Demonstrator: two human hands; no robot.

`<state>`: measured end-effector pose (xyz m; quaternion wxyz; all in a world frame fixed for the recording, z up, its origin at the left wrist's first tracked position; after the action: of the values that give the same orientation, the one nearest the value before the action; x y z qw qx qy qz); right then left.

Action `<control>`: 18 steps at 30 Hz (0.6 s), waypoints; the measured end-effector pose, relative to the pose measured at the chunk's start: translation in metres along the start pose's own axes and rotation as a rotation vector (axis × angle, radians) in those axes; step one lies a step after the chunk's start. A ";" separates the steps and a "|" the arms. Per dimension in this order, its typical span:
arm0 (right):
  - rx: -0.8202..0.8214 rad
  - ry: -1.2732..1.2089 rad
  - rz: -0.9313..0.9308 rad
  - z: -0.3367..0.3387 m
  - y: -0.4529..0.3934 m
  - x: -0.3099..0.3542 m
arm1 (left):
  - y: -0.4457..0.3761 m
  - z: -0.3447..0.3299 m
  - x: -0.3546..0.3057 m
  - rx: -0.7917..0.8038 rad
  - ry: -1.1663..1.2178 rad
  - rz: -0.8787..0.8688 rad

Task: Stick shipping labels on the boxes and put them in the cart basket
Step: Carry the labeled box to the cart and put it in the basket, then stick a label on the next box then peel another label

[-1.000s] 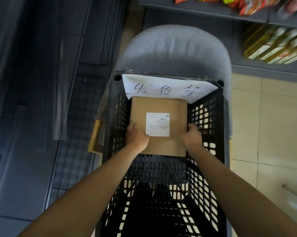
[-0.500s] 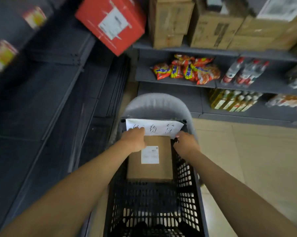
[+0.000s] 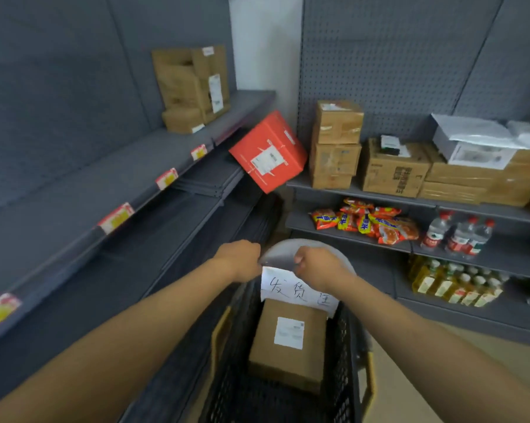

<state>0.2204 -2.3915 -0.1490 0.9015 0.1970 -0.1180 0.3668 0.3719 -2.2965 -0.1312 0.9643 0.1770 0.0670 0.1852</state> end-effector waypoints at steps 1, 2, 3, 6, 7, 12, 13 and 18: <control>0.004 0.031 0.058 -0.007 0.012 0.004 | 0.019 -0.009 0.001 -0.009 0.015 0.030; 0.004 0.066 0.112 -0.015 0.024 0.009 | 0.038 -0.019 0.002 -0.025 0.029 0.061; 0.002 0.096 0.163 -0.021 0.036 0.015 | 0.058 -0.028 0.003 -0.040 0.037 0.094; 0.018 0.161 0.304 -0.038 0.071 0.043 | 0.123 -0.056 0.006 -0.090 0.034 0.198; 0.041 0.179 0.349 -0.045 0.083 0.054 | 0.146 -0.066 0.007 -0.118 0.040 0.233; 0.119 0.280 0.656 -0.086 0.144 0.129 | 0.277 -0.108 0.026 -0.223 0.074 0.446; 0.127 0.297 0.728 -0.096 0.159 0.148 | 0.306 -0.116 0.032 -0.235 0.098 0.505; 0.170 0.339 1.081 -0.153 0.262 0.259 | 0.468 -0.162 0.050 -0.332 0.202 0.847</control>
<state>0.2280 -1.9935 -0.1228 0.5729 0.1188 -0.0256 0.8105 0.2308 -1.8197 -0.1132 0.8076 0.0130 0.0516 0.5873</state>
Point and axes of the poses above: each hand's wrist, its own y-axis away from the middle knuckle, its own z-axis out of the back of the hand, x = y × z, the point moved 1 cm from there along -y, towards the middle knuckle, and after that the axes turned 5 degrees about x, right-handed, at the moved point
